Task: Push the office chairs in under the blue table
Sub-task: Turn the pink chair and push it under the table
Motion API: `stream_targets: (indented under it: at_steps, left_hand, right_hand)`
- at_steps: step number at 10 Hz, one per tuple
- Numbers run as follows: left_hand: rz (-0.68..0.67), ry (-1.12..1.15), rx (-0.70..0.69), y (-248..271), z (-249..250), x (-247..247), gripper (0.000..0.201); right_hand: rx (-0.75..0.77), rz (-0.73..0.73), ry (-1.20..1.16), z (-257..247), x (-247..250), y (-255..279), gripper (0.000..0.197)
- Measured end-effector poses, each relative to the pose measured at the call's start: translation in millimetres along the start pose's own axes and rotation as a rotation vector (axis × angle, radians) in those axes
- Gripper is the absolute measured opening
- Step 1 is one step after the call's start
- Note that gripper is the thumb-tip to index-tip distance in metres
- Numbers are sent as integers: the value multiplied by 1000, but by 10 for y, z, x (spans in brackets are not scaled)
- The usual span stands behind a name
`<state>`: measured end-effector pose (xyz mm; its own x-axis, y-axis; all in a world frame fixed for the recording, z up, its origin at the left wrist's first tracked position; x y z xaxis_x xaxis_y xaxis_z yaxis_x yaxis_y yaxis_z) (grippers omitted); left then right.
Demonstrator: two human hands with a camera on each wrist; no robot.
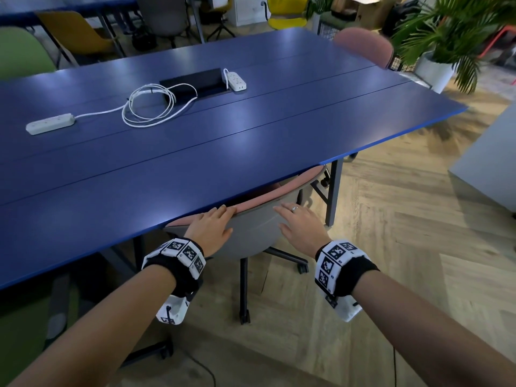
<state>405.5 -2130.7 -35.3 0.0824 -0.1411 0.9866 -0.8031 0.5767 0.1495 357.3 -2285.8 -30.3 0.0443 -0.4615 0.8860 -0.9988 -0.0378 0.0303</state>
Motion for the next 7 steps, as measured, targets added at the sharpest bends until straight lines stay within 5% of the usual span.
stream_targets:
  at_steps: [5,7]
  left_hand:
    - [-61,-54,24,225,248,197,50]
    - [94,8,48,373,451,409,40]
  right_hand:
    - [-38,58,-104,51,228,627,35]
    - [-39,147,-166,43,417,932,31]
Point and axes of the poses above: each hand's wrist, its own y-axis away from the middle knuckle, its own x-axis out of the back of the hand, z = x × y, the point moved 10 cm from there along -y, towards the middle knuckle, and after that the axes turned 8 degrees about -y, right-handed, at the moved point
